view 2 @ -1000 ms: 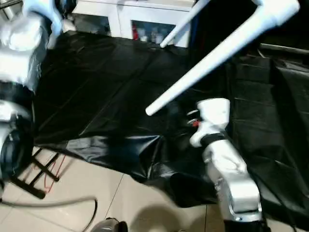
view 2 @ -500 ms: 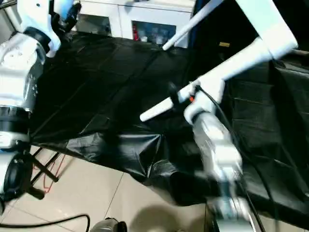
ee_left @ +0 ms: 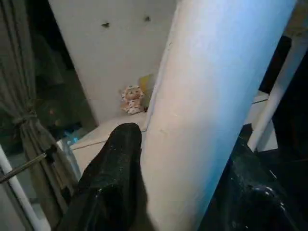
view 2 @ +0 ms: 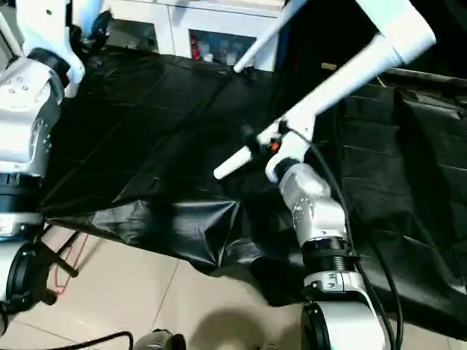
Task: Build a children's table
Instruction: Flip table
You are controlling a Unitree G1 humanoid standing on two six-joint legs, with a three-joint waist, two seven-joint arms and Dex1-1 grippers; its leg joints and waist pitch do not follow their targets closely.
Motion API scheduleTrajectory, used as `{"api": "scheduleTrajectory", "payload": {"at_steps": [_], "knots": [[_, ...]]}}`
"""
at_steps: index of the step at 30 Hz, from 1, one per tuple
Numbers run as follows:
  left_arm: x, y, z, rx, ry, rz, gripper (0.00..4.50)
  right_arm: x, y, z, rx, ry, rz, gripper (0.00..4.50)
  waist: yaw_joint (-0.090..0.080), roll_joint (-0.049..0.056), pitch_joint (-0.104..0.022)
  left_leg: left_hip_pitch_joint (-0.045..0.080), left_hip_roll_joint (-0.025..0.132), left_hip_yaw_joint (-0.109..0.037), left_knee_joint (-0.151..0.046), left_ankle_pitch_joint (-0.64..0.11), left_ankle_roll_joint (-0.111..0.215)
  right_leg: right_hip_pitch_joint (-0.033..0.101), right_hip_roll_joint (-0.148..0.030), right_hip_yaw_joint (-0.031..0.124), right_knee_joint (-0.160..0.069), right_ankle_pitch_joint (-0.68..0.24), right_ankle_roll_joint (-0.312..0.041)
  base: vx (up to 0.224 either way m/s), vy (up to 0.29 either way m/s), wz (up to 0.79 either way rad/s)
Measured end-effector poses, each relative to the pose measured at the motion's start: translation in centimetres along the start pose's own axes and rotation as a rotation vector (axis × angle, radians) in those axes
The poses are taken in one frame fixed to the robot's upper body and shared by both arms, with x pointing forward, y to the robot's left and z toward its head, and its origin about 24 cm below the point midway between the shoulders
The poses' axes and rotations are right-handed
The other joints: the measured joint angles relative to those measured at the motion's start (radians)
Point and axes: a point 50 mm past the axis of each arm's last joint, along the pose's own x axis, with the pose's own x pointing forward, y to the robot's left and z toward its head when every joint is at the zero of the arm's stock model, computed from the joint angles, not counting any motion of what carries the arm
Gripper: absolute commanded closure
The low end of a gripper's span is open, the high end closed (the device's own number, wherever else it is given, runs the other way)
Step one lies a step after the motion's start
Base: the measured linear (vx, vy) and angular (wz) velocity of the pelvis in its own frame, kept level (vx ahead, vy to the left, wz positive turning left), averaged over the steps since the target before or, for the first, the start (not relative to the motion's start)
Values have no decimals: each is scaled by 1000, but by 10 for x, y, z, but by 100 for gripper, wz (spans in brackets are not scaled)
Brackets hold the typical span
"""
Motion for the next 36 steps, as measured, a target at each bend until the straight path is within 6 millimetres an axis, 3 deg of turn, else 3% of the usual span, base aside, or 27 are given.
{"api": "scheduleTrajectory", "payload": {"at_steps": [12, 18, 23, 28, 33, 36], "knots": [[-7, 1, -8, -34, 21, 15, 255, -1, -4, -5, 22, 16, 8, 266, 2, 0, 0, 0, 0, 0, 0, 0, 0, 0, 0, 0, 0, 0, 0, 0, 0, 0], [-17, 4, -19, -53, 45, 36, 258, -2, -4, -3, 33, 6, 31, 291, 1, 0, 0, 0, 0, 0, 0, 0, 0, 0, 0, 0, 0, 0, 0, 0, 0, 0], [-34, 2, -43, -109, 93, 31, 265, -9, -7, 1, -12, -17, 18, 301, 3, 0, 0, 0, 0, 0, 0, 0, 0, 1, 0, 0, 0, 0, 0, 0, 0, 0], [-59, -10, -83, -171, 193, -11, 276, -30, -8, 3, -165, -32, -27, 304, 19, -4, -3, 1, 0, 0, 0, 0, 0, 3, 0, -1, -2, 0, 0, 0, 0, 0], [-77, -23, -118, -251, 296, -11, 286, -49, 1, -4, -256, -9, -80, 306, 32, -18, -5, 2, 1, 0, 0, 0, 0, 7, 0, -1, -3, 0, 1, 0, 0, 0], [-80, -26, -124, -256, 290, -16, 287, -58, 5, -9, -277, 1, -119, 307, 30, -19, -6, 8, 0, 0, -1, 0, 0, 16, 0, 0, -5, -4, 7, 0, 0, 0]]}}
